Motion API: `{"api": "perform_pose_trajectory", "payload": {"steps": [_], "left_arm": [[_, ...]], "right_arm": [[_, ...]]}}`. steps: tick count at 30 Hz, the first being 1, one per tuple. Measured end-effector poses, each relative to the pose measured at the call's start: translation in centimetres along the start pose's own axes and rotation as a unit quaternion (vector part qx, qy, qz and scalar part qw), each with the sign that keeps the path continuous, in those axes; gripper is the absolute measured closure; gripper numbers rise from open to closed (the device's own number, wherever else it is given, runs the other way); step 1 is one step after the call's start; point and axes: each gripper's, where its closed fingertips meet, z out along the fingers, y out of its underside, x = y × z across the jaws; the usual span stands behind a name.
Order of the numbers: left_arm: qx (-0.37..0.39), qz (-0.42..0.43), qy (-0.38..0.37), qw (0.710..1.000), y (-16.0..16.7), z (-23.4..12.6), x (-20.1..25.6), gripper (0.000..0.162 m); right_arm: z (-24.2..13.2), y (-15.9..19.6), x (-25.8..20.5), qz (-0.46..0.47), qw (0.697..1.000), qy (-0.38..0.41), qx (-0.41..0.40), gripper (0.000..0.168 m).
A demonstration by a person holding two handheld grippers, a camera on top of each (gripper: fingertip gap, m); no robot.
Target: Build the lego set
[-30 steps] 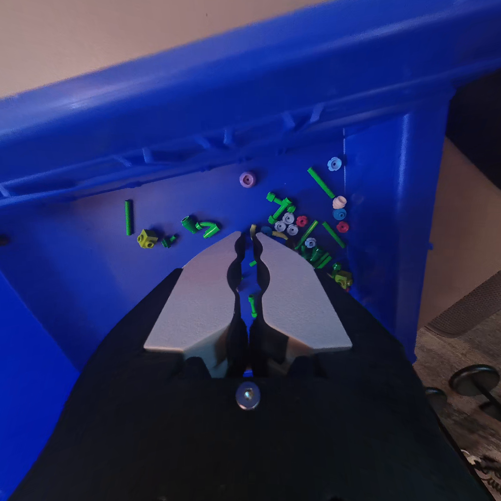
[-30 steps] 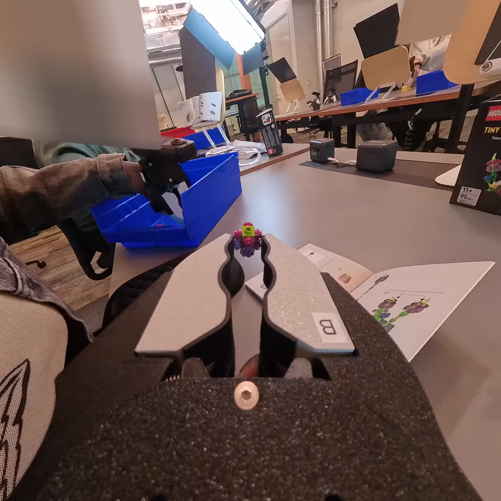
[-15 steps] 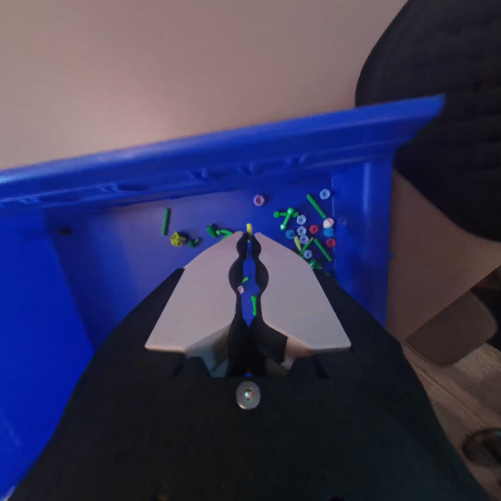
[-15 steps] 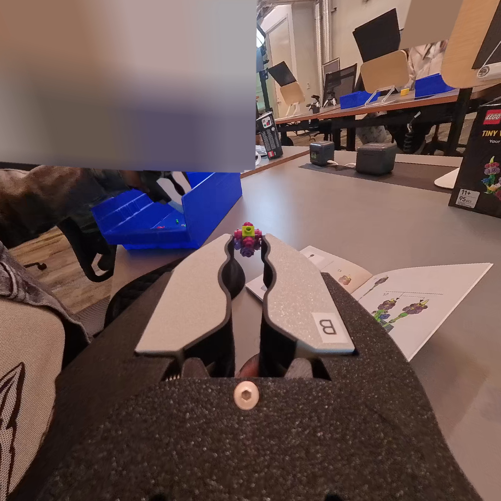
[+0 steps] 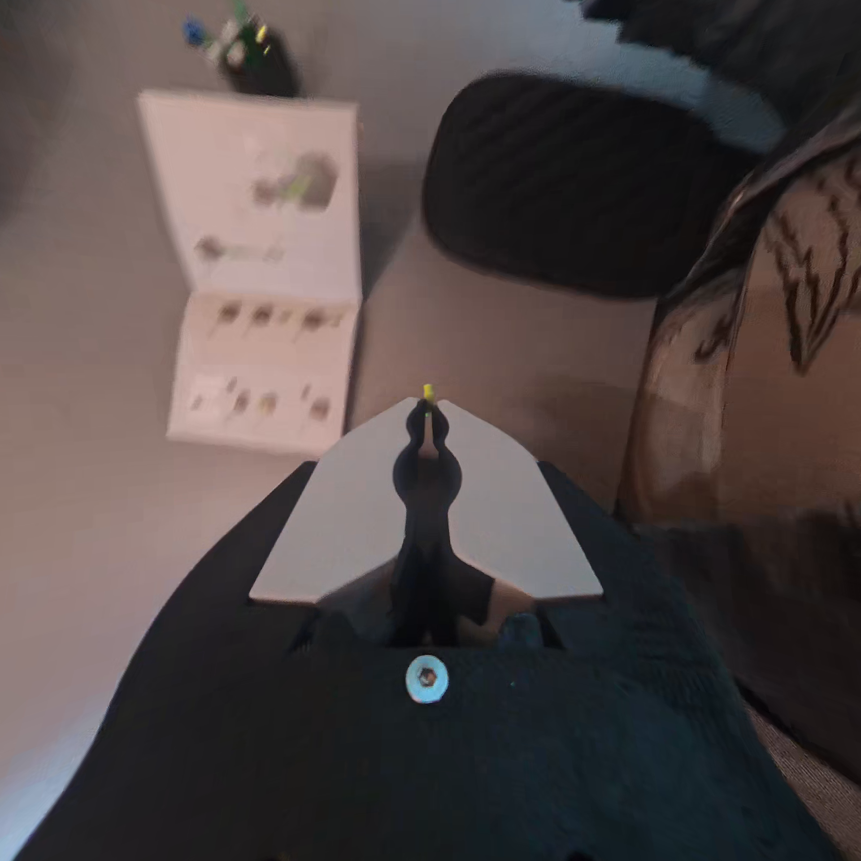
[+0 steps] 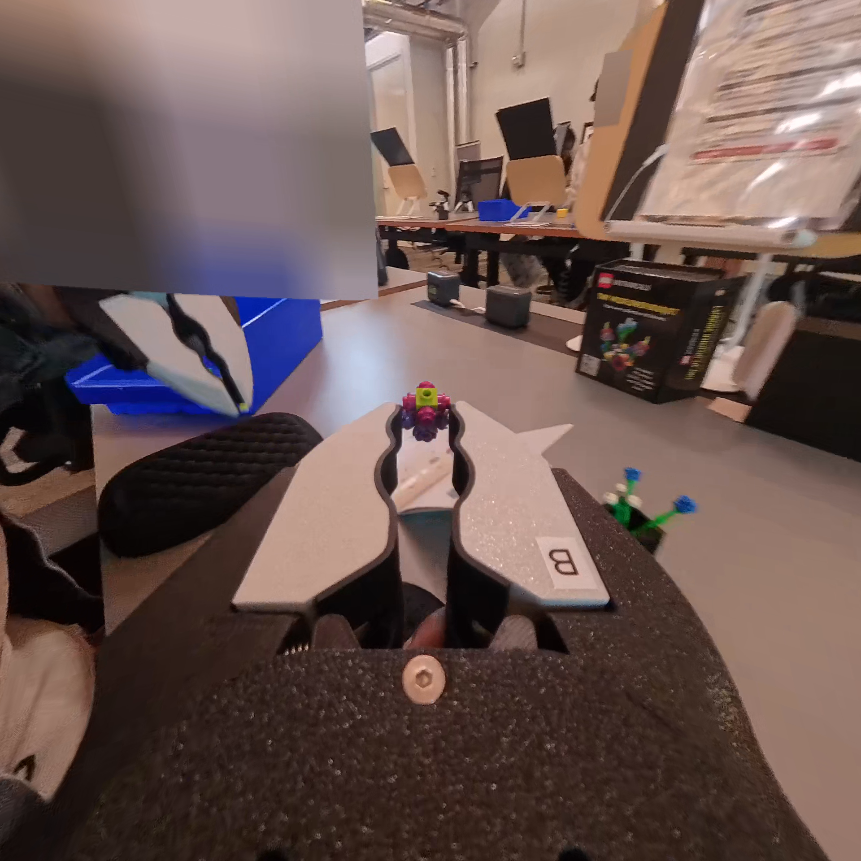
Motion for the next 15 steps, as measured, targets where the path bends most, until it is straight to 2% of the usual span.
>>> {"api": "perform_pose_trajectory", "payload": {"steps": [1, 4, 8, 15], "left_arm": [[0.015, 0.011, 0.024, 1.000, -1.5, 2.0, 0.9, 0.158], [0.038, 0.027, 0.088, 0.995, -5.2, 7.3, 3.2, 0.159], [0.017, 0.043, 0.113, 0.993, -7.4, 11.7, 4.1, 0.160], [-0.029, 0.021, 0.132, 0.991, -6.9, 13.9, 4.5, 0.158]], "right_arm": [[-0.9, -0.2, 0.5, -0.004, 1.000, 0.010, 0.001, 0.150], [-3.0, -0.5, 1.4, -0.016, 0.999, 0.037, 0.005, 0.150], [-5.0, -0.4, 1.9, -0.029, 0.998, 0.055, 0.008, 0.150], [-5.4, 0.2, 2.7, -0.018, 0.998, 0.058, 0.009, 0.150]]}}
